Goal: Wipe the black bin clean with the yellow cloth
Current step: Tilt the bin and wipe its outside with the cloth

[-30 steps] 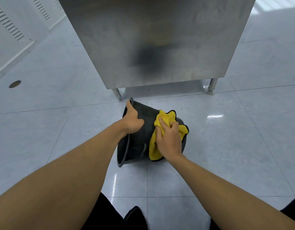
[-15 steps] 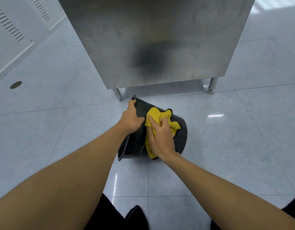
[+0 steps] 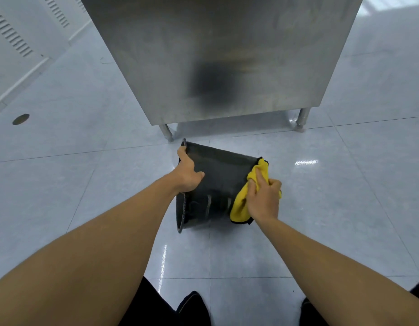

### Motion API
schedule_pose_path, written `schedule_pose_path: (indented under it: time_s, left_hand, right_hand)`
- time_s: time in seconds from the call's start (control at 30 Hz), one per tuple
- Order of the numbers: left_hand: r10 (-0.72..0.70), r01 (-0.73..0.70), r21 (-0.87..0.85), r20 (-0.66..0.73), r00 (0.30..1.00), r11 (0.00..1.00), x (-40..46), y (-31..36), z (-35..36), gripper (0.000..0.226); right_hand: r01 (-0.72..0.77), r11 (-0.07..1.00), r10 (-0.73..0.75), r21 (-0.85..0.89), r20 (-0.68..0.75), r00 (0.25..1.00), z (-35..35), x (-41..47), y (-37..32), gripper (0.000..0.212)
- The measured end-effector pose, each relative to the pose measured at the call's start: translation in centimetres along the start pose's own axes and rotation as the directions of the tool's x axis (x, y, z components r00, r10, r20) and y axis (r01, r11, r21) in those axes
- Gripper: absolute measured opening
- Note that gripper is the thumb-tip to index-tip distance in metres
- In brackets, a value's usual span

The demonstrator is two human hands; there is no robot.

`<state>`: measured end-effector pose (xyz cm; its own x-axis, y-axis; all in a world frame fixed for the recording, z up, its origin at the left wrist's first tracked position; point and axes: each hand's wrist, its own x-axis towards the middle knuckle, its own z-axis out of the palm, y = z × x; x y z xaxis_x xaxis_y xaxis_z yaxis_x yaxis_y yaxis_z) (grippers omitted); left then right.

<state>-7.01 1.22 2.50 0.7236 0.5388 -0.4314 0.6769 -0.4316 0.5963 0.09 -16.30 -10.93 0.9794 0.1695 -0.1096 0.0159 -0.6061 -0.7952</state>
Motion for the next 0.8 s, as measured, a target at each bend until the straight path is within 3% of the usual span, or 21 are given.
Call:
schedule_pose_path:
  time_s: [0.17,0.23,0.3,0.4,0.57,0.67,0.8]
  left_hand:
    - [0.122,-0.121,-0.049,0.012,0.992,0.991,0.6,1.4,0.8,0.081]
    - [0.126,-0.125,-0.047,0.010,0.992,0.991,0.6,1.8,0.8,0.086]
    - [0.099,-0.098,-0.057,0.021,0.995,0.994,0.6,1.8,0.4,0.094]
    - [0.038,-0.032,-0.109,0.057,0.998,0.993,0.6,1.5,-0.5,0.097]
    - [0.042,-0.046,-0.149,-0.032,0.999,0.988,0.5,0.7,-1.0,0.085]
    - [0.011,-0.029,-0.152,-0.124,0.992,0.988,0.4,0.7,-0.8,0.053]
    - [0.055,-0.070,-0.115,-0.124,0.991,0.991,0.7,1.0,-0.5,0.034]
  right_hand:
    - [-0.194,0.977,0.200,0.085,-0.070,0.977,-0.2,0.4,0.1,0.048]
    - [-0.210,0.975,0.215,0.078,-0.064,0.975,-0.3,0.3,-0.2,0.048]
    - [-0.151,0.986,0.154,0.072,-0.043,0.987,-0.4,-0.2,-0.8,0.047]
    - [0.050,0.995,-0.049,0.082,-0.024,0.999,-0.2,-1.3,-2.8,0.045]
    - [0.391,0.914,-0.397,0.105,0.044,0.917,0.9,-3.7,-7.5,0.042]
    - [0.442,0.893,-0.447,0.089,0.048,0.893,1.2,-4.1,-8.1,0.043]
    - [0.399,0.916,-0.399,0.035,0.015,0.917,1.0,-3.3,-6.7,0.042]
